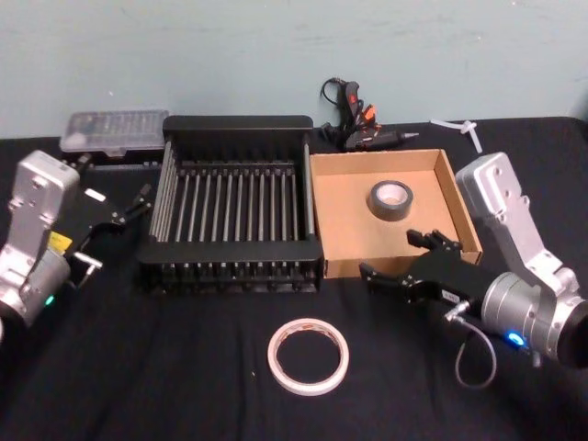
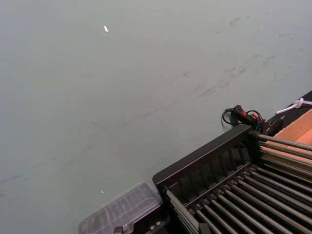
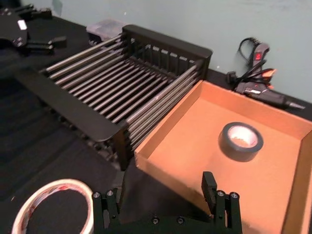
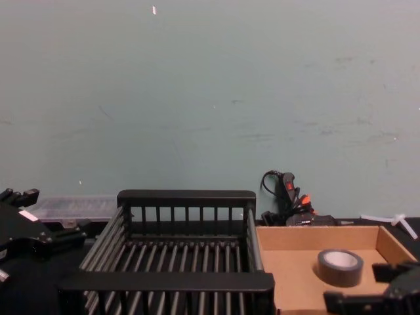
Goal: Pick up the white tape and place it into the black box , Pick up the silver tape and place it into the brown box.
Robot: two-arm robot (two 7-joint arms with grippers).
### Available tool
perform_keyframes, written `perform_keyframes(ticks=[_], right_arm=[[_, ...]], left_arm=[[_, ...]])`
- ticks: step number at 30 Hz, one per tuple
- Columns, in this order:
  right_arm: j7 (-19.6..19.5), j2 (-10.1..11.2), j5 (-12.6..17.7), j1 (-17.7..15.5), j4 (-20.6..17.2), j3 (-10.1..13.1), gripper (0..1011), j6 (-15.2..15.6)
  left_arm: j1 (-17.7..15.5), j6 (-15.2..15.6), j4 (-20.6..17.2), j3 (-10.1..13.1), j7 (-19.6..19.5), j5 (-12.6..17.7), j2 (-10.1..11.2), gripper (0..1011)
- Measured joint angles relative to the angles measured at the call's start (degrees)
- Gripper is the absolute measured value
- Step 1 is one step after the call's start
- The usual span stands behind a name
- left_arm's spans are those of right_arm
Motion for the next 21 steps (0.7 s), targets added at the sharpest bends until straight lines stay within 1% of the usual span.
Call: perform_keyframes(ticks=[7, 21], right_arm=[[0.03, 0.75, 0.10, -0.36, -0.63, -2.02, 1002, 1.52], [1.14, 0.94, -0.86, 0.83, 0.13, -6.52, 1002, 4.17]], left_arm=[[0.00, 0.00, 0.00, 0.00, 0.00, 0.00, 0.00, 1001], [0.00, 0.00, 0.00, 0.00, 0.00, 0.00, 0.00, 1001]])
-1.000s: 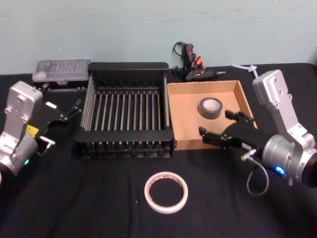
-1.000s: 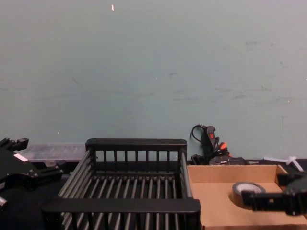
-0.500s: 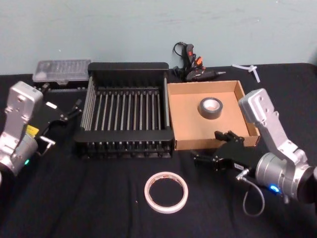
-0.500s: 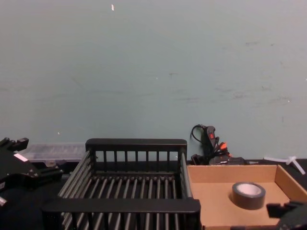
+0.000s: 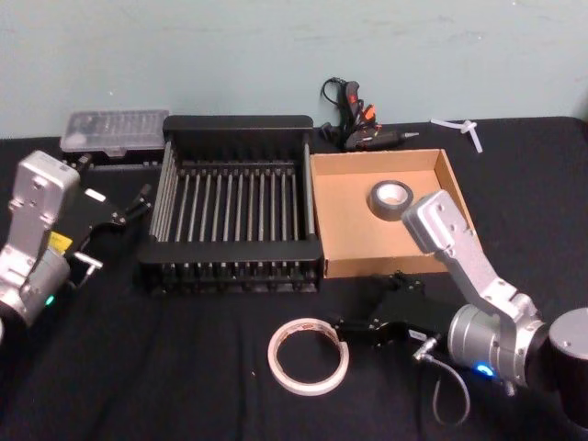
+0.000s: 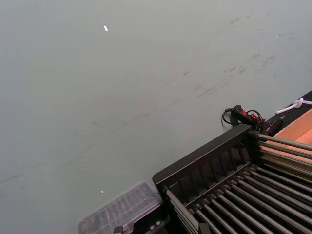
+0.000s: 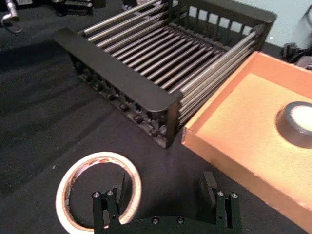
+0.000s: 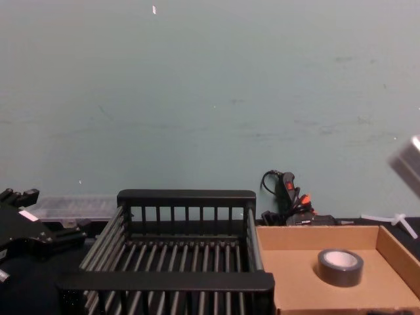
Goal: Pick up the white tape and place it into the black box , Pick up the silver tape and place it into the brown box.
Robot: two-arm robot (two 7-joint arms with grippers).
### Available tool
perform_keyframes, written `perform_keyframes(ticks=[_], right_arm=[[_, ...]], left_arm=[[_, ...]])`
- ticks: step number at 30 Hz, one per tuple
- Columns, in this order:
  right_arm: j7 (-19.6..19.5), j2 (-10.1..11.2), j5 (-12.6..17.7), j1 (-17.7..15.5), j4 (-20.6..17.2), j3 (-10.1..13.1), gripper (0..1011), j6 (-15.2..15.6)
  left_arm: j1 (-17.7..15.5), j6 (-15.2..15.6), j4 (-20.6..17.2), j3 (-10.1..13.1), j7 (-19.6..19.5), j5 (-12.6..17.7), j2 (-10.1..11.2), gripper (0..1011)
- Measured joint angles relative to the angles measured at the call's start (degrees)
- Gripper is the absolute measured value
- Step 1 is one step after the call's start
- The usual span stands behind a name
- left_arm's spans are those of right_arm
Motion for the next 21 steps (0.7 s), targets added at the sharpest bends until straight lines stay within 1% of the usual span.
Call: perform_keyframes(ticks=[7, 21], right_arm=[[0.60, -0.07, -0.54, 0.47, 0.27, -1.67, 1002, 0.57], [1.31, 0.30, -2.24, 0.48, 0.09, -3.57, 1002, 0.80]], left_arm=[[0.00, 0.00, 0.00, 0.00, 0.00, 0.00, 0.00, 1001], [0.00, 0.00, 0.00, 0.00, 0.00, 0.00, 0.00, 1001]])
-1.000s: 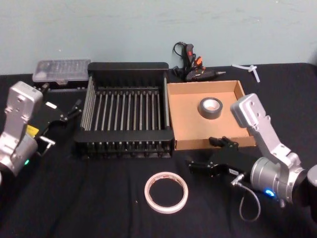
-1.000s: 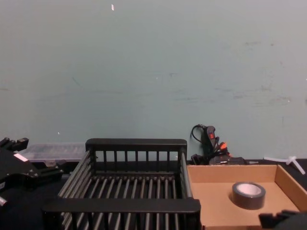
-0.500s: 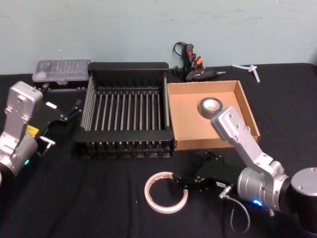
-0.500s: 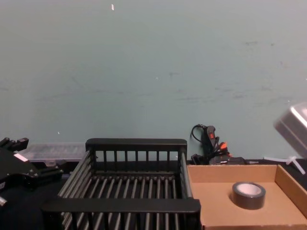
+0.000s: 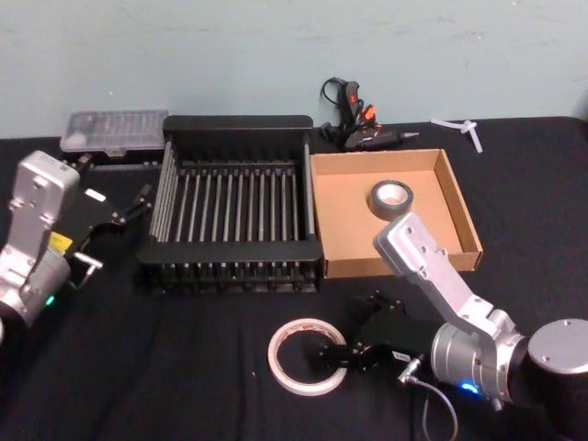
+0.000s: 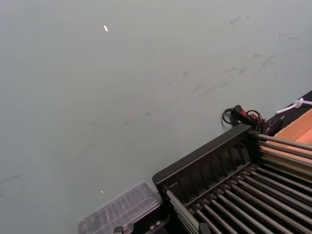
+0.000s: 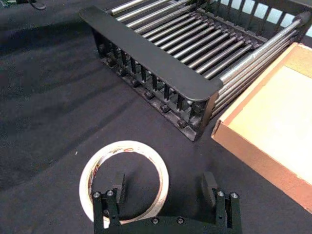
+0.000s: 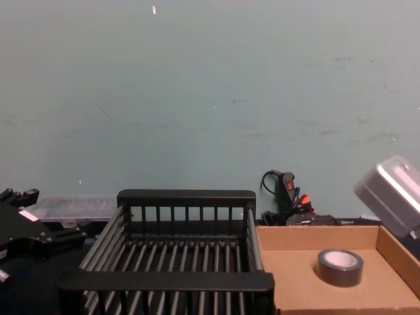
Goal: Pick up the white tape and place it into the black box , Pick up the silver tape and place it into the brown box.
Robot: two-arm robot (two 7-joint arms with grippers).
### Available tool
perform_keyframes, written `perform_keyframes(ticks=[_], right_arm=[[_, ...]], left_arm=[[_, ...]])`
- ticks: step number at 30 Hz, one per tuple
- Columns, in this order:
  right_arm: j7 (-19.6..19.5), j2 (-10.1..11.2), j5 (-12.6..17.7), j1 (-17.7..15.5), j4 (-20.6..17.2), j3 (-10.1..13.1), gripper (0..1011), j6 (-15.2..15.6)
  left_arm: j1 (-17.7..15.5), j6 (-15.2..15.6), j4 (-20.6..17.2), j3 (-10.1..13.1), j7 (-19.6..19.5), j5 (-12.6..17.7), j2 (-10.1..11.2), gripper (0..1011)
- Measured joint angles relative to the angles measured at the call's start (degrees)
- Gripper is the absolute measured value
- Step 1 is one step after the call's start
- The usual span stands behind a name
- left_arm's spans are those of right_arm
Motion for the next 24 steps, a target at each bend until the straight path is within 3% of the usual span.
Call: perform_keyframes(ticks=[24], right_arm=[[0.59, -1.29, -0.93, 0.17, 1.35, -0.67, 1002, 1.61]], left_arm=[[0.00, 0.00, 0.00, 0.00, 0.00, 0.00, 0.00, 1001]])
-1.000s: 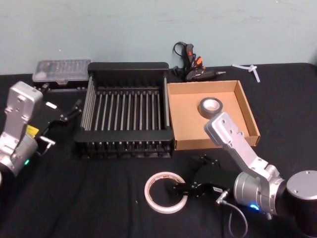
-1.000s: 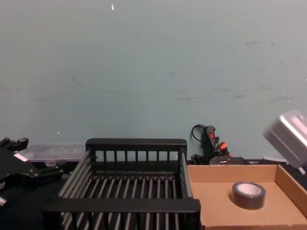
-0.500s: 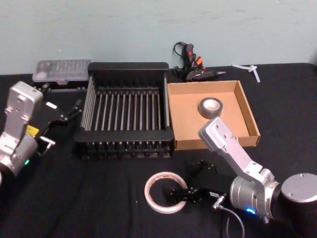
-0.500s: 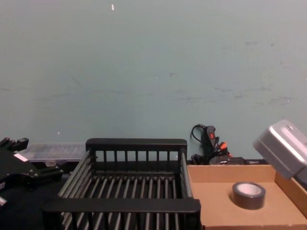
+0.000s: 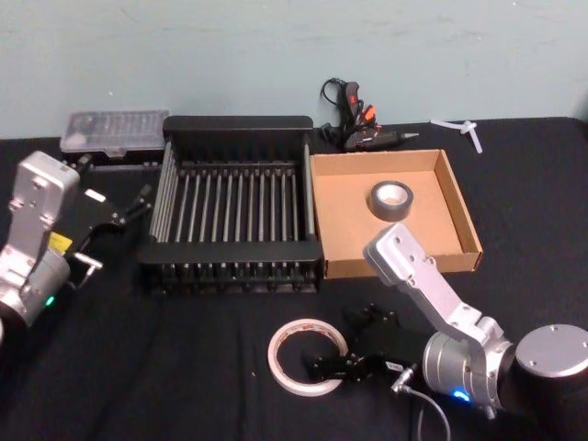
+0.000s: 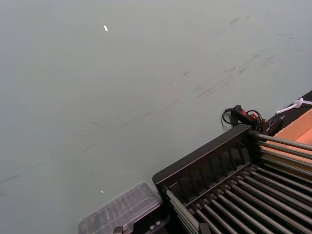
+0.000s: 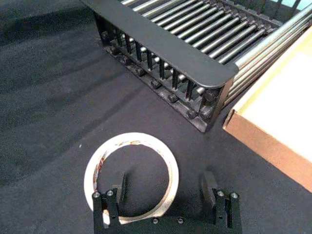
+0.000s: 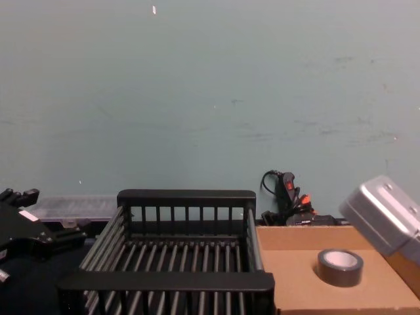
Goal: Pick up the white tape and place it into the black box , Pick up the silver tape and place it into the brown box.
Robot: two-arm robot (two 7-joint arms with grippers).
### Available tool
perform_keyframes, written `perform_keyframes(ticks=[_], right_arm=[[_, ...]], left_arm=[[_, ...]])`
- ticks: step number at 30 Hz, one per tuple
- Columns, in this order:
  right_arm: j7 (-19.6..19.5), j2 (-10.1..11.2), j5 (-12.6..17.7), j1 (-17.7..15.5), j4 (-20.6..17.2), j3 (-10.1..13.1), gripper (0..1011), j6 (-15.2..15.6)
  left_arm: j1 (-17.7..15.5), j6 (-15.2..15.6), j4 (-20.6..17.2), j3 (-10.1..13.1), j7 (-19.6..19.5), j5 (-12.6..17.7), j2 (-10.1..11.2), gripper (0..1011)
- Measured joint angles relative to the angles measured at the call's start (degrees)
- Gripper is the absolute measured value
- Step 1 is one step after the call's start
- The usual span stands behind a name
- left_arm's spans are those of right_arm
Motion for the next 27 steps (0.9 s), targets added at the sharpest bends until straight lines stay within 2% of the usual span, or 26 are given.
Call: perform_keyframes(ticks=[27], right_arm=[[0.32, -0.46, -0.62, -0.03, 0.71, -0.07, 1002, 0.53]], left_arm=[[0.00, 0.00, 0.00, 0.00, 0.00, 0.00, 0.00, 1001]])
